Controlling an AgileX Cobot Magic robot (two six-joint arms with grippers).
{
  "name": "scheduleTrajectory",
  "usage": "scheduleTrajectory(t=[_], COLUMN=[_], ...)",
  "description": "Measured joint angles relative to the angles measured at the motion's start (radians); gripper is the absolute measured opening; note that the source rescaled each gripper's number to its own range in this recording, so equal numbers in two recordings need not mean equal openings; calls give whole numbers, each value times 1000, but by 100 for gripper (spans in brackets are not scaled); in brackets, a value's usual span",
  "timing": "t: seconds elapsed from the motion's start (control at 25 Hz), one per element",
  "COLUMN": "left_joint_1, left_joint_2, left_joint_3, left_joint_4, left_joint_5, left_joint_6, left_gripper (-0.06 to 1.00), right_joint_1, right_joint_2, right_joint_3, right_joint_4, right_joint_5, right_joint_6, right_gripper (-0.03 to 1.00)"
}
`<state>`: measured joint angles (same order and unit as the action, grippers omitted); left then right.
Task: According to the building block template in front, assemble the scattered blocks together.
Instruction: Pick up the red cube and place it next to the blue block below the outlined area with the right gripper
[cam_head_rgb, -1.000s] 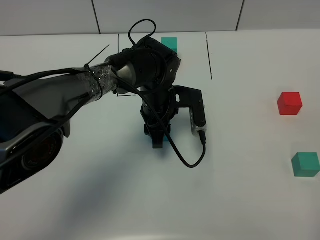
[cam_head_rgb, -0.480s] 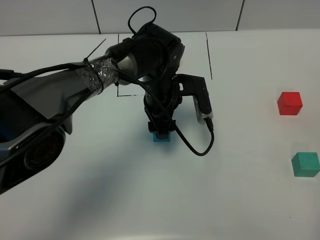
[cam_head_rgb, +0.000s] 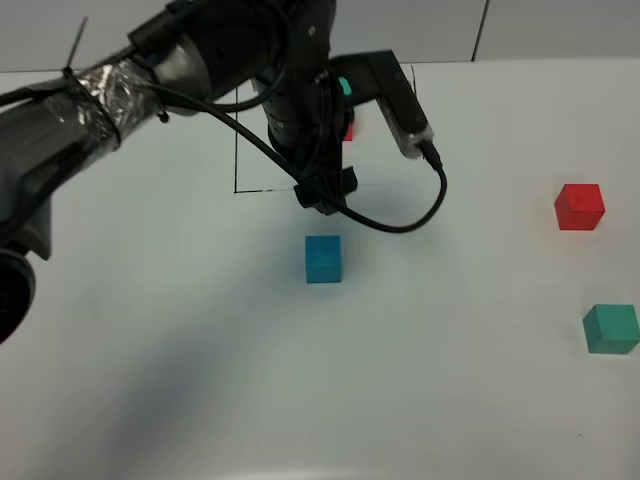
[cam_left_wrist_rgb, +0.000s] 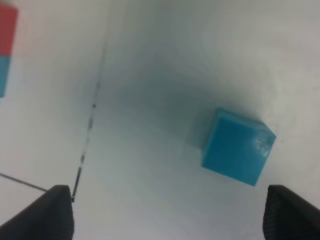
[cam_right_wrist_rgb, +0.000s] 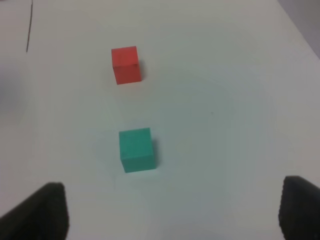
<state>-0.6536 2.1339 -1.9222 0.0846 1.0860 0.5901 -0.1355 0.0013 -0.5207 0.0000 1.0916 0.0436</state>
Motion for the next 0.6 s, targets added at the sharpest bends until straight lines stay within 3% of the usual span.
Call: scheduleTrajectory(t=[0.28,0.6], left_joint_1=[127,294], left_joint_2=[-85,-198], left_joint_3=[5,106], left_joint_4=[3,3], left_joint_5=[-6,-10], left_joint_6=[-172,-306], left_gripper=[91,91], right_joint_1=[0,0], right_joint_2=[0,0], right_joint_3=[0,0], right_joint_4=[0,0], right_joint_5=[0,0], right_joint_6=[0,0], right_gripper=[73,72])
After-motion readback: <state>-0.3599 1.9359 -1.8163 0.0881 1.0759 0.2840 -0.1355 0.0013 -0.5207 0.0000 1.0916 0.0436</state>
